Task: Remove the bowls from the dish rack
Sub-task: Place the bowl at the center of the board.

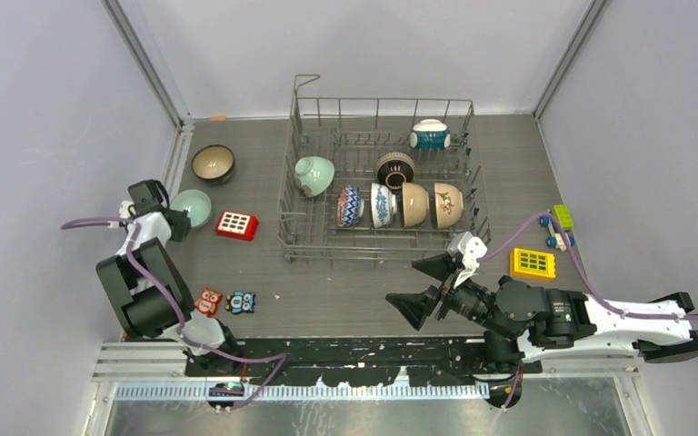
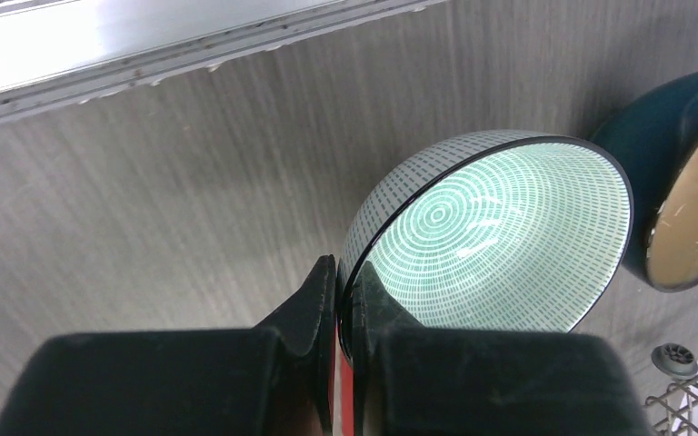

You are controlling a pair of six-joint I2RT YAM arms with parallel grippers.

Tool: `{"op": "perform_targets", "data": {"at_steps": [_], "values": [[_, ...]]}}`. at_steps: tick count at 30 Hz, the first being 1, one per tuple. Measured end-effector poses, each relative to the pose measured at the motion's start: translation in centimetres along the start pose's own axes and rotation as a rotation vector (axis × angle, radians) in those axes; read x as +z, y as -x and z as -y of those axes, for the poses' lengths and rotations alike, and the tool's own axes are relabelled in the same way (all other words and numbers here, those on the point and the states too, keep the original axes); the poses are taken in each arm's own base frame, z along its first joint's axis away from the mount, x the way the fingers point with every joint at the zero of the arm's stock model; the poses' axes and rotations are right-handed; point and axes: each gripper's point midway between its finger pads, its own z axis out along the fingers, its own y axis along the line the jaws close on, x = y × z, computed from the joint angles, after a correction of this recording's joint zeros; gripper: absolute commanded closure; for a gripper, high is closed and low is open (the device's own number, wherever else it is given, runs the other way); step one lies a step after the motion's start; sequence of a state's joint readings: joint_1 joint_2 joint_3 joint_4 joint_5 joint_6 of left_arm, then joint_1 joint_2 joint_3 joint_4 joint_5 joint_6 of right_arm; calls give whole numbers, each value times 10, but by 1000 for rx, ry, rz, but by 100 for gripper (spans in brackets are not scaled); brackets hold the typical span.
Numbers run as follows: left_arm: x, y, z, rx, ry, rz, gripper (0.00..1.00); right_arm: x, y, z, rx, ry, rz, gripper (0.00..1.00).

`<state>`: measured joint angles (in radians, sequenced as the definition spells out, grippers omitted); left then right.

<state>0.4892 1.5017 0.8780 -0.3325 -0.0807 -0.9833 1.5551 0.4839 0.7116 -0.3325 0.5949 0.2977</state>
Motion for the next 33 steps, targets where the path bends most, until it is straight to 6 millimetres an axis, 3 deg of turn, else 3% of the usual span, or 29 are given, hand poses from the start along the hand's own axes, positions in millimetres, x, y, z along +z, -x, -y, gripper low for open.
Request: {"op": "perform_targets", "data": {"at_steps": [5, 27, 33], "values": [[10, 3, 13, 5, -25, -14, 100, 4, -12, 1, -8, -9, -27, 0], [17, -7, 9, 35, -15, -55, 100, 7, -14, 1, -14, -24, -31, 0], [18, -9, 6, 55, -6, -63, 92, 7, -14, 2, -14, -26, -31, 0]]}}
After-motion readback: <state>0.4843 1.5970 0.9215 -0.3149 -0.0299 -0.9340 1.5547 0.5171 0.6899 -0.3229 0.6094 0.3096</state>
